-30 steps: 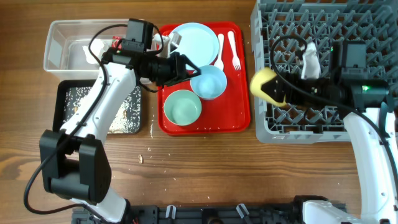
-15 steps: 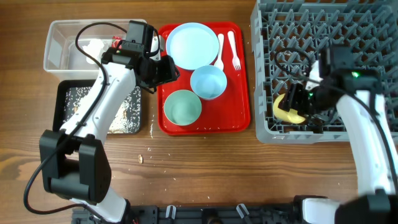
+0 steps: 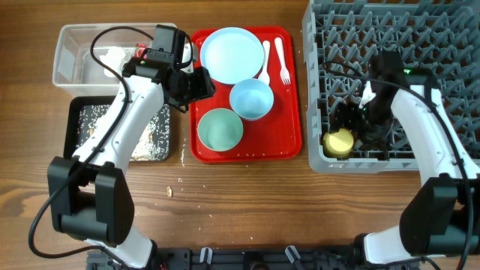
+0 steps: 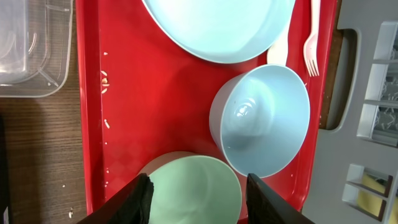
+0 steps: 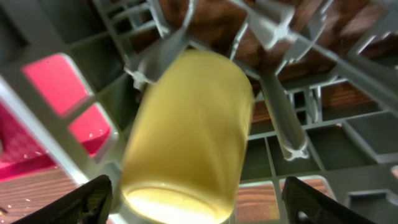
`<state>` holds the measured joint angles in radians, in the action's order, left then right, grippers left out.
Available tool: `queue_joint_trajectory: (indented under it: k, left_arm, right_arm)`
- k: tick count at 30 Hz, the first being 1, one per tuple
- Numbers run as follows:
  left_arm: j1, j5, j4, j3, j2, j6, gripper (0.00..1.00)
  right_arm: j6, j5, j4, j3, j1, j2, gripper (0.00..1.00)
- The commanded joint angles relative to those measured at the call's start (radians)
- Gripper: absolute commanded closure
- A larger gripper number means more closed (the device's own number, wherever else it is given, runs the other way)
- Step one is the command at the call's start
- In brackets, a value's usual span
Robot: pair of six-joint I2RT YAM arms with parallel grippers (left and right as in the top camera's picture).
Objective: Sort waste into correct bins and load items into the dishwasher rack
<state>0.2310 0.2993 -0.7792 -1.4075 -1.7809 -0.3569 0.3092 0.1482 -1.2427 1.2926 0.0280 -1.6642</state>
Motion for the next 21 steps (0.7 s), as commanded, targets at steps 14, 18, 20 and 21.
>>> queue_joint_trajectory:
  k: [14, 18, 20, 21]
  left_arm:
    - [-0.013, -0.013, 0.0, -0.007, 0.044, 0.012, 0.51]
    - [-0.038, -0.013, 0.0, -0.006, 0.089, 0.012, 0.51]
    - [-0.051, -0.014, -0.001, -0.006, 0.105, 0.012, 0.49]
    - [-0.058, -0.014, -0.002, -0.006, 0.111, 0.012, 0.49]
  right_arm:
    - [0.026, 0.055, 0.105, 0.351, -0.226, -0.047, 0.19]
    - [0.061, 0.052, 0.177, 0.349, -0.303, -0.138, 0.23]
    - [0.062, 0.052, 0.204, 0.349, -0.328, -0.186, 0.26]
    - [0.065, 0.051, 0.218, 0.349, -0.34, -0.212, 0.29]
